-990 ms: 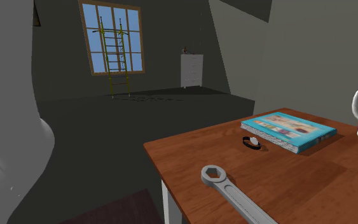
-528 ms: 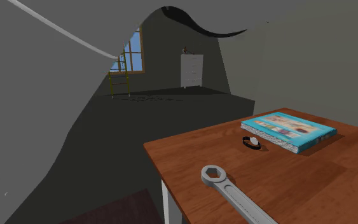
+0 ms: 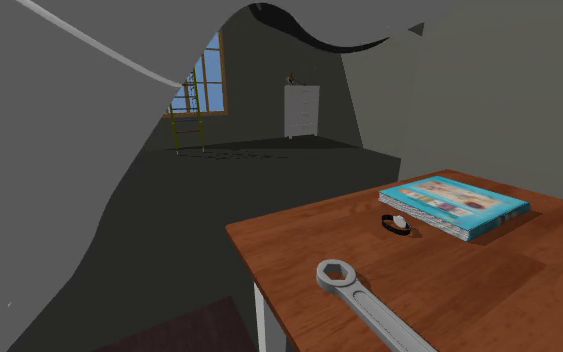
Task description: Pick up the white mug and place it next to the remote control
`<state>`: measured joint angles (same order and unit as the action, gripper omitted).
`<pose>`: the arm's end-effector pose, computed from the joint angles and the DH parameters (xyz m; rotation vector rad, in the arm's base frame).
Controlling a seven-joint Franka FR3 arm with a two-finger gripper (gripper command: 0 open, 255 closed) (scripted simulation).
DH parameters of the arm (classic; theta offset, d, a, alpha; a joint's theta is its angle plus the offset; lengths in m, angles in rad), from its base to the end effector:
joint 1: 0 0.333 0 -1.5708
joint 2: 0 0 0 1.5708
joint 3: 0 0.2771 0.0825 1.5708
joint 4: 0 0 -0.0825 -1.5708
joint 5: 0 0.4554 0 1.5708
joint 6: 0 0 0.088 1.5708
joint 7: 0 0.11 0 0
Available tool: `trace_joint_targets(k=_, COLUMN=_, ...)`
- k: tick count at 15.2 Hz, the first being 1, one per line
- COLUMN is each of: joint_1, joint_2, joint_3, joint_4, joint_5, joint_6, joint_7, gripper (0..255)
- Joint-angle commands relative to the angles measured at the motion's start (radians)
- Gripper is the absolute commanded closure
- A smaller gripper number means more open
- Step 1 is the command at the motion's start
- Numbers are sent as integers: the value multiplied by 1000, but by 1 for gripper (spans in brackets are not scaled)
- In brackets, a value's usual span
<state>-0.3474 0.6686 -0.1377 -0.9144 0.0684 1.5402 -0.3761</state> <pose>0.7047 -0.3242 0.4653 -3.1383 0.1263 0.0655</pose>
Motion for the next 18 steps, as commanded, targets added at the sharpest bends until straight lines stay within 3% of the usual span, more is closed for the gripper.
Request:
trace_joint_targets(k=1, joint_1=5, joint_2=-12, joint_3=0, joint_4=-48, joint_5=-1, joint_6=37, joint_7=1, gripper=255)
trace_joint_targets(k=18, joint_1=19, joint_2=-33, joint_3=1, joint_4=-312, joint_5=-1, joint_6=280, joint_7=-2, gripper=255)
